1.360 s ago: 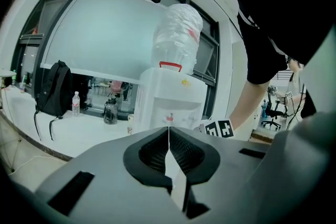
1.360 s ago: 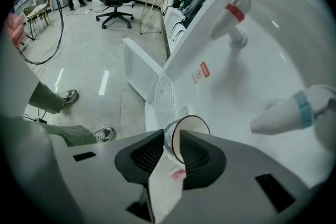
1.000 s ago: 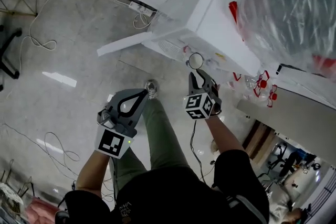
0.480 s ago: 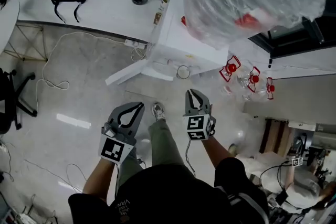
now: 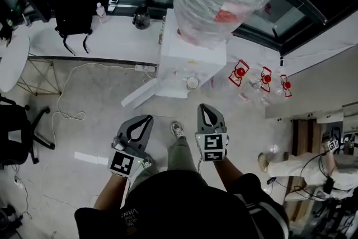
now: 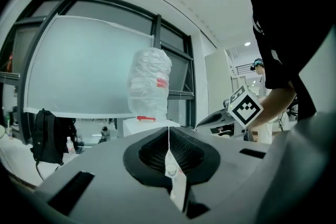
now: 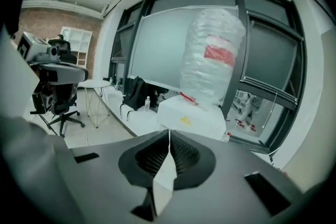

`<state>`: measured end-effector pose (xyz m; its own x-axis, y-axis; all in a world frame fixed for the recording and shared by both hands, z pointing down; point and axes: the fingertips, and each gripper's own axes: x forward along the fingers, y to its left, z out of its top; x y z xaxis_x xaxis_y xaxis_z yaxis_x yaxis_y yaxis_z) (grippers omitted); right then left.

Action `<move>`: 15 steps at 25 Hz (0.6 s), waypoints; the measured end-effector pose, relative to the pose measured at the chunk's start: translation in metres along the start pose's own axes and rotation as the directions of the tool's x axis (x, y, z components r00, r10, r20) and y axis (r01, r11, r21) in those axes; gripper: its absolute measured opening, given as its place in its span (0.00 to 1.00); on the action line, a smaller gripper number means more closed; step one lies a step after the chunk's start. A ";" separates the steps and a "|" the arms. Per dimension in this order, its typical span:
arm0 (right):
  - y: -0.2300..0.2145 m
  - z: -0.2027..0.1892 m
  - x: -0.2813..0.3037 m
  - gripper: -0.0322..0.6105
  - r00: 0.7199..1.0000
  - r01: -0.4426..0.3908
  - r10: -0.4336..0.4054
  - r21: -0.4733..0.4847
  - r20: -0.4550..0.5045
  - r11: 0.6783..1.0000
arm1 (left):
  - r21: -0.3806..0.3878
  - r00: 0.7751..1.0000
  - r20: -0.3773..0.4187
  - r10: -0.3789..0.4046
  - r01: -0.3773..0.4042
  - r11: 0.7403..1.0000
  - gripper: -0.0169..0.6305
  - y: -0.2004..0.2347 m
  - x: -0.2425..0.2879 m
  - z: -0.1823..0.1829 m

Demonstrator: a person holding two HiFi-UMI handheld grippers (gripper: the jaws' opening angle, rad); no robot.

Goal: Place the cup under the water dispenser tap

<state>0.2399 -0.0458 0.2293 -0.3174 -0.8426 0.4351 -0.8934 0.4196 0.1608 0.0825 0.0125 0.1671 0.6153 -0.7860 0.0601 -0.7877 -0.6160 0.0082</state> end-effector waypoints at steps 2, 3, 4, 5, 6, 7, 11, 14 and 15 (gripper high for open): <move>0.004 0.003 -0.020 0.12 1.000 0.005 -0.006 0.019 0.021 1.000 | 0.009 1.000 -0.001 -0.012 0.012 1.000 0.06 -0.008 -0.012 0.007; 0.006 0.004 -0.028 0.12 0.999 0.004 -0.004 0.011 0.035 1.000 | 0.015 1.000 0.001 -0.017 0.017 1.000 0.06 -0.012 -0.017 0.011; 0.009 0.004 -0.036 0.12 0.999 0.002 -0.002 0.002 0.048 1.000 | 0.019 1.000 0.005 -0.020 0.020 1.000 0.06 -0.015 -0.023 0.015; 0.012 0.005 -0.044 0.12 0.998 0.000 0.000 0.000 0.057 1.000 | 0.020 1.000 0.006 -0.022 0.022 1.000 0.06 -0.018 -0.028 0.018; 0.015 0.006 -0.051 0.12 0.998 -0.001 0.000 0.008 0.063 1.000 | 0.019 1.000 0.004 -0.024 0.024 1.000 0.06 -0.020 -0.033 0.020; 0.018 0.007 -0.057 0.12 0.998 -0.002 0.001 0.021 0.069 1.000 | 0.018 1.000 0.003 -0.026 0.026 1.000 0.06 -0.022 -0.037 0.023; 0.035 0.012 -0.084 0.12 0.994 -0.021 0.013 0.071 0.107 0.997 | 0.024 0.999 0.001 -0.037 0.037 0.999 0.06 -0.029 -0.058 0.028; 0.046 0.015 -0.105 0.12 0.992 -0.032 0.018 0.109 0.126 0.994 | 0.041 0.999 0.005 -0.039 0.039 0.998 0.06 -0.034 -0.073 0.036; 0.048 0.016 -0.111 0.12 0.991 -0.033 0.017 0.117 0.131 0.993 | 0.045 0.999 0.009 -0.039 0.039 0.998 0.06 -0.035 -0.078 0.039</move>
<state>0.2272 0.0628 0.1744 -0.3717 -0.8723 0.3176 -0.9135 0.4046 0.0419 0.0633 0.0938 0.1236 0.6461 -0.7615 0.0508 -0.7609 -0.6479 -0.0345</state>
